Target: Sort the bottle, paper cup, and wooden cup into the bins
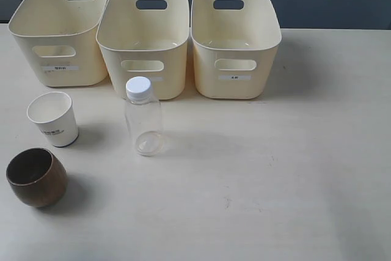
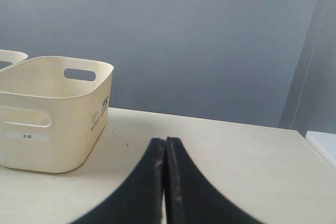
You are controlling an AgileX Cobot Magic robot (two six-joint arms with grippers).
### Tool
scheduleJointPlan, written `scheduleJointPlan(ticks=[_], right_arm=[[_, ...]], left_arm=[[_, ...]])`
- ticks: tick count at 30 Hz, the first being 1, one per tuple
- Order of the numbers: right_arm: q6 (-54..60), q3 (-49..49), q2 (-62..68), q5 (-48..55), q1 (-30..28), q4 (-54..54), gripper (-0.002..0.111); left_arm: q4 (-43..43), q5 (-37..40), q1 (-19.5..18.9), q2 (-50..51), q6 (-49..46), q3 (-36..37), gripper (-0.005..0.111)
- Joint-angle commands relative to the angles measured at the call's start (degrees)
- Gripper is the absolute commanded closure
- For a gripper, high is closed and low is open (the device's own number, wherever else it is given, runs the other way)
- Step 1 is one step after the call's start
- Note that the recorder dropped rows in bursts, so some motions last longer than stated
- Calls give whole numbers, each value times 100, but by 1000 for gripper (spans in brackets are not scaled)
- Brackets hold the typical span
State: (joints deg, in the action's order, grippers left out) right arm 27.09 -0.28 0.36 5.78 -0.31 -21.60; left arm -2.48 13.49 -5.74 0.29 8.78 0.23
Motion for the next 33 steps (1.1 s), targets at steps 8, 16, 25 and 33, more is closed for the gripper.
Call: scheduleJointPlan(ticks=[8, 16, 25, 33], right_arm=[[-17, 28, -36, -314, -19, -2812, 109], [-16, 28, -36, -469, -19, -3564, 109], [91, -238, -36, 236, -19, -3883, 109], [889, -1817, 362, 1019, -19, -3908, 109]], left_arm=[[-15, -25, 20, -29, 8, -23, 107], [-15, -25, 20, -29, 8, -23, 107], [-15, -25, 20, -29, 8, -23, 107], [-15, -25, 20, -29, 8, -23, 107]])
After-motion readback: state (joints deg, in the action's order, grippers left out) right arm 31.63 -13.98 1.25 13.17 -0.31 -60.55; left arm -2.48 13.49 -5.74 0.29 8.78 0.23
